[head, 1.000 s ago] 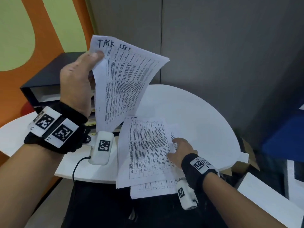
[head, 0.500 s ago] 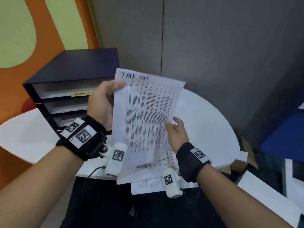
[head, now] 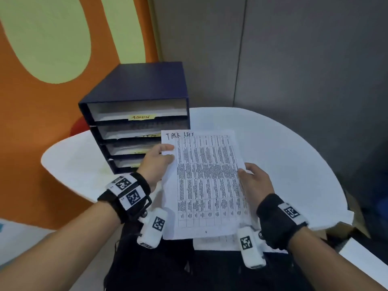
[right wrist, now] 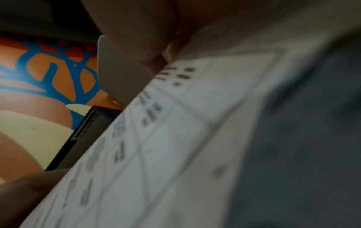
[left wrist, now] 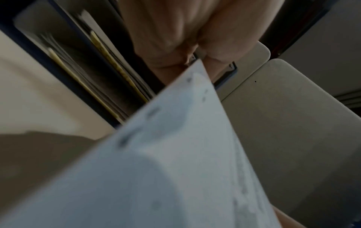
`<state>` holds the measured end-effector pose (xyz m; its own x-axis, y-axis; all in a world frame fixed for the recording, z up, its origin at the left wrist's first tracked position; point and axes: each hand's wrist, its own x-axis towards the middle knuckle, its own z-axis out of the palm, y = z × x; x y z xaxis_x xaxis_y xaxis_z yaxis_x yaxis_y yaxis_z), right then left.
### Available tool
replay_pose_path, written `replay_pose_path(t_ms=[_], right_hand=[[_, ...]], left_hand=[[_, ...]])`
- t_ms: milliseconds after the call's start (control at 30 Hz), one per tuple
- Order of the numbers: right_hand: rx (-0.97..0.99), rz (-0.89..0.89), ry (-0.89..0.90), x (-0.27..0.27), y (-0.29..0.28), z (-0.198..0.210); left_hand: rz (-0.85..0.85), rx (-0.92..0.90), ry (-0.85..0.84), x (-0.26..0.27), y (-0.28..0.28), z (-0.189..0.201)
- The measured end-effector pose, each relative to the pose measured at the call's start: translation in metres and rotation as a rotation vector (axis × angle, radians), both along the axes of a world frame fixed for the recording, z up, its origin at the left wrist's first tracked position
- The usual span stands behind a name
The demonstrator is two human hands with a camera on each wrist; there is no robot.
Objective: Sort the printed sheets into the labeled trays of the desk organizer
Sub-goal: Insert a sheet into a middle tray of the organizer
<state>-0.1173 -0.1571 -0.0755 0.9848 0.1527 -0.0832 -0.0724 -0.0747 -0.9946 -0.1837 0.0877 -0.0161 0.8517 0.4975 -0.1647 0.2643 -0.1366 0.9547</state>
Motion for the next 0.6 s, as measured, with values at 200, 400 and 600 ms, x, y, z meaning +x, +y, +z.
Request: replay_pose_path(t_ms=[200, 400, 600], right_hand=[[-0.091, 0.187, -0.039, -0.023, 0.026, 0.01], [-0.038, 0.279, -0.072, -0.043, 0.062, 0.036], [-0.021, 0.33, -0.083, -0.039, 0.107, 0.057]], left_hand=[[0.073, 0.015, -0.02, -0.021, 0.037, 0.006], [0.106, -0.097, -0.094, -0.033, 0.079, 0.025], [0.179, -0.157, -0.066, -0.031, 0.126, 0.038]])
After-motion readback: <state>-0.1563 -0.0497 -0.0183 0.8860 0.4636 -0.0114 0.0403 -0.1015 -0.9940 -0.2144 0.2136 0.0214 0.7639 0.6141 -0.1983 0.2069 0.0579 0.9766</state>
